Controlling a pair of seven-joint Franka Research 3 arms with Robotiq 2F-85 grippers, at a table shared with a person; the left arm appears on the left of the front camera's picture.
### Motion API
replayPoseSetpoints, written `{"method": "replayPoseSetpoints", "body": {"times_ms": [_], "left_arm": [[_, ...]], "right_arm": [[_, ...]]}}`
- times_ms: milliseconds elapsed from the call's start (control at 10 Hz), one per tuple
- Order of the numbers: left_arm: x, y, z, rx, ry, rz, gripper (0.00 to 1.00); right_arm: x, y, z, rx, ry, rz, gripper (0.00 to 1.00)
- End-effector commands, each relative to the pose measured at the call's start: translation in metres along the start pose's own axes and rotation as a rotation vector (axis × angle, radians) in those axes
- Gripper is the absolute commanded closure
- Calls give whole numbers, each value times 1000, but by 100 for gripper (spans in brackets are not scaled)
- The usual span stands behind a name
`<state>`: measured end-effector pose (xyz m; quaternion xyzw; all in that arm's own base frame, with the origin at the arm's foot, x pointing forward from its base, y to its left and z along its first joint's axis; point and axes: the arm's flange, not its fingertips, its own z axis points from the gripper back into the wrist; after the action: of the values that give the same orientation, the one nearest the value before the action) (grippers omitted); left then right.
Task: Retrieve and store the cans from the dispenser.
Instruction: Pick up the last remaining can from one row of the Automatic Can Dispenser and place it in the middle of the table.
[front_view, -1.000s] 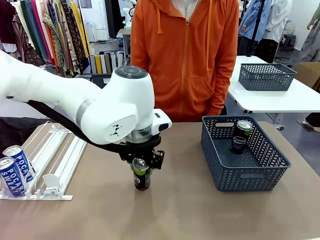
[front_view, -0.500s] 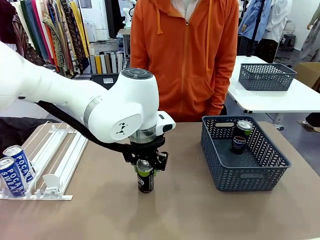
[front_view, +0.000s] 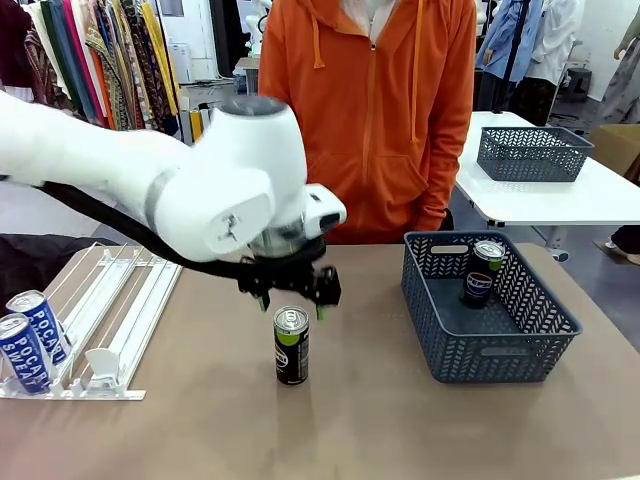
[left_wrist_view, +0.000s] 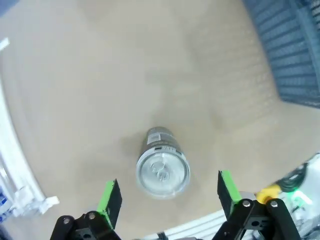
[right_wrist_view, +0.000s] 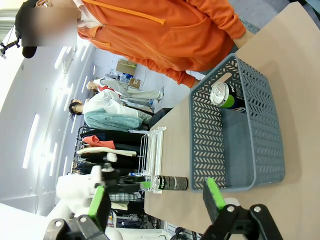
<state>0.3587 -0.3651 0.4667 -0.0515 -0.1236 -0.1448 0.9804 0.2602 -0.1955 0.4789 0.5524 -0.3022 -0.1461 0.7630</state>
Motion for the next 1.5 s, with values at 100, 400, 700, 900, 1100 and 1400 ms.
{"method": "replayPoseSetpoints", "body": {"times_ms": [100, 400, 700, 900, 1100, 1400], "left_arm": [[-56, 88, 116, -156, 38, 108, 0], [-107, 232, 178, -437, 7, 242, 0], [-181, 362, 161, -908, -62, 235, 0], [-216, 405, 117, -1079, -139, 428, 0], [-231, 419, 106, -1138, -266, 574, 0], [-231, 426, 124, -1068, -170, 464, 0]], "right_arm": [[3, 3, -1, 20, -17, 1, 0], [3, 3, -1, 20, -17, 1, 0], [3, 3, -1, 20, -17, 1, 0], [3, 3, -1, 20, -17, 1, 0], [3, 3, -1, 20, -17, 1, 0], [3, 3, -1, 20, -17, 1, 0]]}}
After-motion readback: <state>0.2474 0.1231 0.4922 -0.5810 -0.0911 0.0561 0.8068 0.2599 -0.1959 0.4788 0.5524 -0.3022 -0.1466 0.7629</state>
